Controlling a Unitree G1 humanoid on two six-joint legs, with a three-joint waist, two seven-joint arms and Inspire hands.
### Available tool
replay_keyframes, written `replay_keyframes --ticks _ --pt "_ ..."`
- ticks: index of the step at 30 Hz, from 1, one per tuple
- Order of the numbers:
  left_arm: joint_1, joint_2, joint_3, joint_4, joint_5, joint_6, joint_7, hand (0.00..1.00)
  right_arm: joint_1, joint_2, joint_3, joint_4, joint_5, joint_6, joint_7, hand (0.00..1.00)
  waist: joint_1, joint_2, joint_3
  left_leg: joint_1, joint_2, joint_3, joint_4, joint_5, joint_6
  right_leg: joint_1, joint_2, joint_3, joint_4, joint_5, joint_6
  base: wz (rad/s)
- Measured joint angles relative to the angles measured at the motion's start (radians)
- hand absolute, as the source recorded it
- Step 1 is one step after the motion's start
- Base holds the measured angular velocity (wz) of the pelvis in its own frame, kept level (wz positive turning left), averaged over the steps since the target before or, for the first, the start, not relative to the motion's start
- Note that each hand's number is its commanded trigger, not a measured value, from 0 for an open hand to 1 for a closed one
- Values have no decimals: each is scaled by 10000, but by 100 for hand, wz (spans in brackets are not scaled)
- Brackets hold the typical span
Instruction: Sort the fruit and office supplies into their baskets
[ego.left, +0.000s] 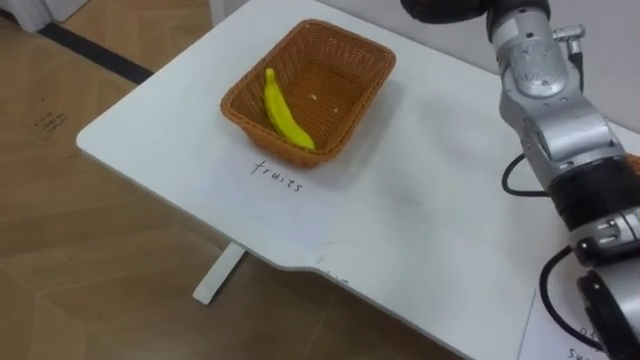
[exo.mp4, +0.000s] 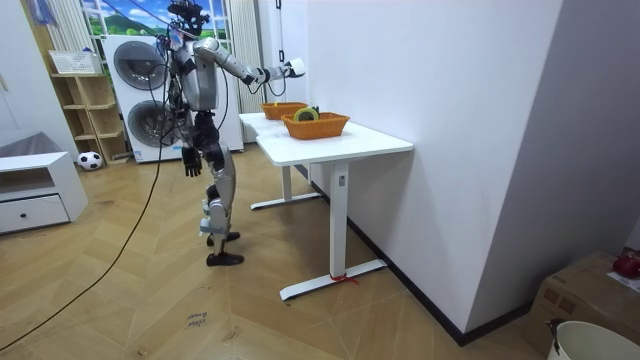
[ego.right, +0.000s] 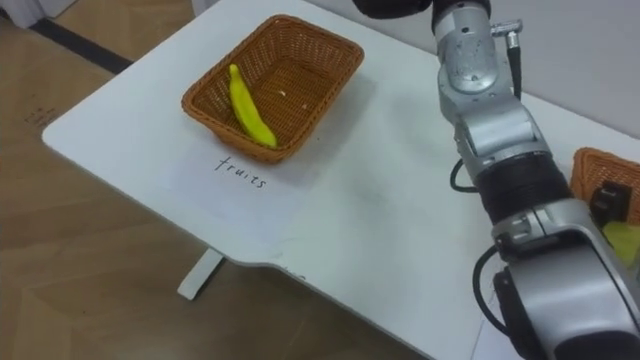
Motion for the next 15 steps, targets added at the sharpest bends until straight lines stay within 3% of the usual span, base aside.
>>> replay_keyframes --ticks 5,15 --pt "26 4 102 58 -7 3 -190 0 7 111 730 7 -351 29 293 100 41 24 41 89 5 0 -56 -2 -1 85 -6 -98 -2 -5 8 0" --pt "91 -10 -4 50 -8 -3 -502 0 104 183 954 77 -390 32 738 100 345 -8 89 -98 -14 -35 119 -58 16 59 -10 -153 4 -12 20 4"
